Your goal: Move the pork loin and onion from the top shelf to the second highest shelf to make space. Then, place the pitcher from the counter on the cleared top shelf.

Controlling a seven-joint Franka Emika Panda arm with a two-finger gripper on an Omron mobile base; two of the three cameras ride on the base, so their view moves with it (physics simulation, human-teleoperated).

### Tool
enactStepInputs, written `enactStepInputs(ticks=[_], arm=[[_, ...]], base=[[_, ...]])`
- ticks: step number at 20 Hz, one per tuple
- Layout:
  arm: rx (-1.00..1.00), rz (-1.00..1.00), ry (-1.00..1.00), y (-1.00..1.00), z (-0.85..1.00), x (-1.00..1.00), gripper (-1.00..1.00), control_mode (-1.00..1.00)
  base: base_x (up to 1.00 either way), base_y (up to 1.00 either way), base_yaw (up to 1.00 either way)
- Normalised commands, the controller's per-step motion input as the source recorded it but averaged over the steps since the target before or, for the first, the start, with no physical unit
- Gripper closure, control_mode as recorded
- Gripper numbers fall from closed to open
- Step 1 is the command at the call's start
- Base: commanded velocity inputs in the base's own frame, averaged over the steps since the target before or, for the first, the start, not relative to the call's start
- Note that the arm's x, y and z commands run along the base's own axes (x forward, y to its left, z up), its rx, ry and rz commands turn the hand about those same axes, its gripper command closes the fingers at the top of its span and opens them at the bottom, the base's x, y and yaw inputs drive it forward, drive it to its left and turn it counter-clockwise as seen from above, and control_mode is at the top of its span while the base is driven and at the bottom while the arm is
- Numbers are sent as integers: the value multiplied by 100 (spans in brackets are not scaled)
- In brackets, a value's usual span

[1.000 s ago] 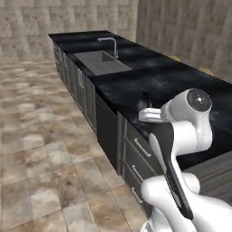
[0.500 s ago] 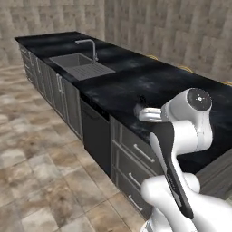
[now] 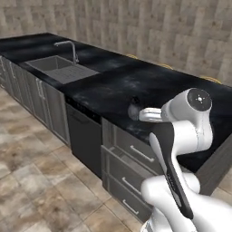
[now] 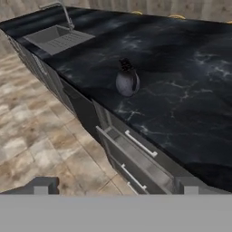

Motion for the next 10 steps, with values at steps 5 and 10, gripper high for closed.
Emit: enactStepInputs(ticks=[5, 10], arm=[[0, 0, 0, 0, 0, 0, -100, 100], [0, 0, 0, 0, 0, 0, -100, 100]], base=[[55, 61, -25], [53, 72, -24]])
